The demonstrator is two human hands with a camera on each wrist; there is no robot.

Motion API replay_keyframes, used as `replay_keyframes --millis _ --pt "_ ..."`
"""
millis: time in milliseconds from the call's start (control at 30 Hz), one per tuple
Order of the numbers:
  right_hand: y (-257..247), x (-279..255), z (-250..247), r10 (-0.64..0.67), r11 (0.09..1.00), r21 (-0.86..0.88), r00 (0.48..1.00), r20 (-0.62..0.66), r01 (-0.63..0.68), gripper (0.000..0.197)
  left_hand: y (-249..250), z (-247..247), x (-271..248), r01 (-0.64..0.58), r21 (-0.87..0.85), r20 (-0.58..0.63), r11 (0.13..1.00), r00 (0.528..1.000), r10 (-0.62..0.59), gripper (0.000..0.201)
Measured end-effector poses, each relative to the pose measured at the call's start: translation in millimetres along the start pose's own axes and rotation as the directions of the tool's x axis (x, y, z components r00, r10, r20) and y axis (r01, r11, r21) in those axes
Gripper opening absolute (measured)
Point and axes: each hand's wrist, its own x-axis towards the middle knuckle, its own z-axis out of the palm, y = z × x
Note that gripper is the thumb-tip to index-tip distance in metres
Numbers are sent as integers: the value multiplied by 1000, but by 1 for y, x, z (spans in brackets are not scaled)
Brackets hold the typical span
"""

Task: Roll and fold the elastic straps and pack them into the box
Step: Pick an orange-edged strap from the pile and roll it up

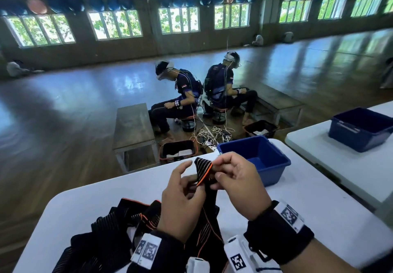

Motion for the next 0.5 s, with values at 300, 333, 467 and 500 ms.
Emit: replay_keyframes --millis 300,333,467,500 --pt "19 5 -53 -99 898 -425 993 61 116 21 14 33 15 44 -25 -130 999 990 -47 22" --pt "22 4 -60 -57 927 -365 994 88 86 22 15 38 17 51 -47 -142 998 988 -57 24" --pt "25 0 -73 -3 986 -161 978 207 37 43 19 58 24 80 -151 -190 985 976 -108 24" --pt "26 1 -72 -20 986 -159 979 203 53 48 21 62 25 87 -166 -199 982 973 -120 24"
